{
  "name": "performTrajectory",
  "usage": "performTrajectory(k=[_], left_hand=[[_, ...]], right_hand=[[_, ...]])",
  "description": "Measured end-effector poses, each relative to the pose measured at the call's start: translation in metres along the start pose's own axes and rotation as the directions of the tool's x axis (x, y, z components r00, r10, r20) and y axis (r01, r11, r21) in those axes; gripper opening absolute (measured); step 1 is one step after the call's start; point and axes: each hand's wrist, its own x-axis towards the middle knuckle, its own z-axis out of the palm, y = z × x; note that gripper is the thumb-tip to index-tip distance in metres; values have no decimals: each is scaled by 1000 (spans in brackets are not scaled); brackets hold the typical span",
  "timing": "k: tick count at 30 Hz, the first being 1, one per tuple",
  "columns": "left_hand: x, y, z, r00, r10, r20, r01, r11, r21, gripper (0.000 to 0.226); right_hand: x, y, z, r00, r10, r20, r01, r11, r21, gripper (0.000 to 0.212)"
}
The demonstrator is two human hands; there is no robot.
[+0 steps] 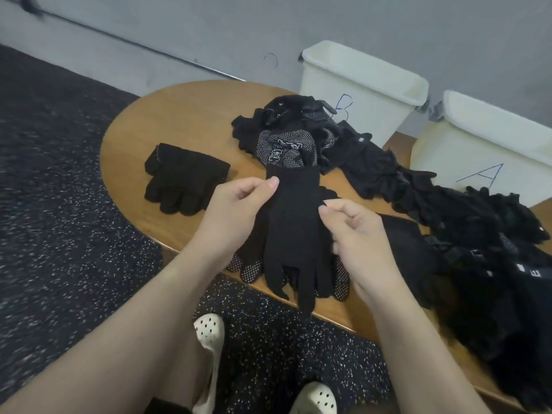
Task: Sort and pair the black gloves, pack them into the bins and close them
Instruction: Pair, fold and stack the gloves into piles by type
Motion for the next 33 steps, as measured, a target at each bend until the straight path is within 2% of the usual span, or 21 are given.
performTrajectory(k=[6, 9, 14, 16, 20, 23, 25, 28, 30, 33], left_hand=[[0, 1, -12, 990, -89, 105, 82, 994, 70, 21], [-4, 0, -13, 992, -78, 96, 72, 995, 69, 15], [-10, 0, -14, 999, -40, 28, 38, 997, 73, 13], [-12, 0, -12, 999, -30, 20, 28, 998, 53, 13], [-16, 3, -6, 998, 2, 55, -3, 1000, 18, 15], [-20, 6, -2, 991, 44, 123, -43, 999, -6, 22], [-24, 8, 1, 977, 66, 202, -65, 998, -11, 27], [-30, 10, 7, 935, 86, 345, -81, 996, -29, 30], [-34, 10, 13, 904, 103, 414, -127, 991, 31, 30], [-38, 8, 20, 881, 120, 458, -190, 975, 112, 32]], right_hand=[[18, 2, -8, 998, -57, -11, 56, 994, -92, 14], [22, -3, -9, 996, -76, -46, 70, 991, -115, 15], [15, -8, -4, 950, -296, -97, 245, 902, -354, 15], [9, -10, 0, 935, -341, -97, 287, 888, -359, 18], [2, -15, 2, 943, -331, -23, 315, 914, -255, 15], [-4, -18, 5, 949, -314, 28, 313, 925, -215, 12], [-8, -20, 5, 958, -288, 14, 285, 941, -184, 9], [-10, -23, 2, 961, -273, -52, 260, 949, -179, 32], [-10, -24, -1, 957, -275, -94, 248, 942, -228, 47], [-7, -21, -9, 951, -283, -121, 238, 925, -297, 43]])
